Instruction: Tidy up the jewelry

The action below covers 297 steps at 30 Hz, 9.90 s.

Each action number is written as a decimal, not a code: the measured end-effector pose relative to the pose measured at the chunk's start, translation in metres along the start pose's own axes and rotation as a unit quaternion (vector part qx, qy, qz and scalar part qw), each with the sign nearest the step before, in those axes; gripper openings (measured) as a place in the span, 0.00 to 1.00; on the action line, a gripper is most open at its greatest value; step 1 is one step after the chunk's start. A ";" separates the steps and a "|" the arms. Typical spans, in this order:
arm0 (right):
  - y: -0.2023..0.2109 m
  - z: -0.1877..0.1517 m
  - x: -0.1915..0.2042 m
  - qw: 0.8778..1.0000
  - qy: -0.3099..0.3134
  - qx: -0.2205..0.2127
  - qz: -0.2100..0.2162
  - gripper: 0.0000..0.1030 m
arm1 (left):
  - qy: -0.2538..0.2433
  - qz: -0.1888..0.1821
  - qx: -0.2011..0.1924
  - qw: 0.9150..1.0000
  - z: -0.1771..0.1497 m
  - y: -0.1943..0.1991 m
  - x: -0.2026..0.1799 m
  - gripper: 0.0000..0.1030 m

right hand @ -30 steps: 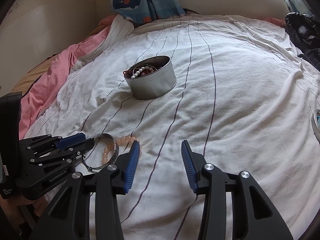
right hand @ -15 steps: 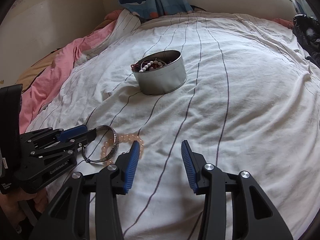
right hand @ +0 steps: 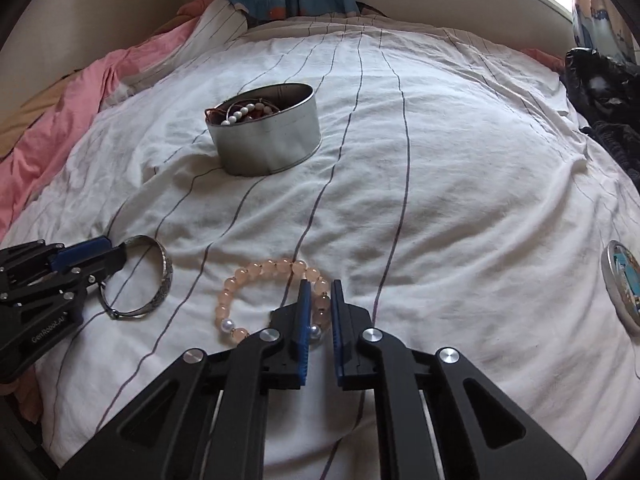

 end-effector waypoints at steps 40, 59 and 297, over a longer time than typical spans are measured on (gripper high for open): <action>-0.012 -0.002 0.020 0.999 0.012 0.017 0.038 0.11 | -0.017 0.013 -0.003 1.000 -0.002 -0.012 -0.008 0.08; -0.008 -0.002 0.024 0.999 0.021 0.007 0.037 0.08 | -0.022 0.017 -0.003 1.000 -0.002 -0.012 -0.010 0.08; 0.024 -0.049 0.021 0.997 -0.067 -0.043 0.020 0.73 | 0.026 0.026 -0.032 0.999 -0.029 0.009 0.018 0.93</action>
Point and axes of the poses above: each gripper's, at about its wrist camera, not at the fingertips, and y roughly against the way its jaws point, x to its left, z to its top, the point moved 2 cm from there along -y, roughly the way its jaws point, and after that the axes turned 1 degree about -y, right-handed, at the moved point
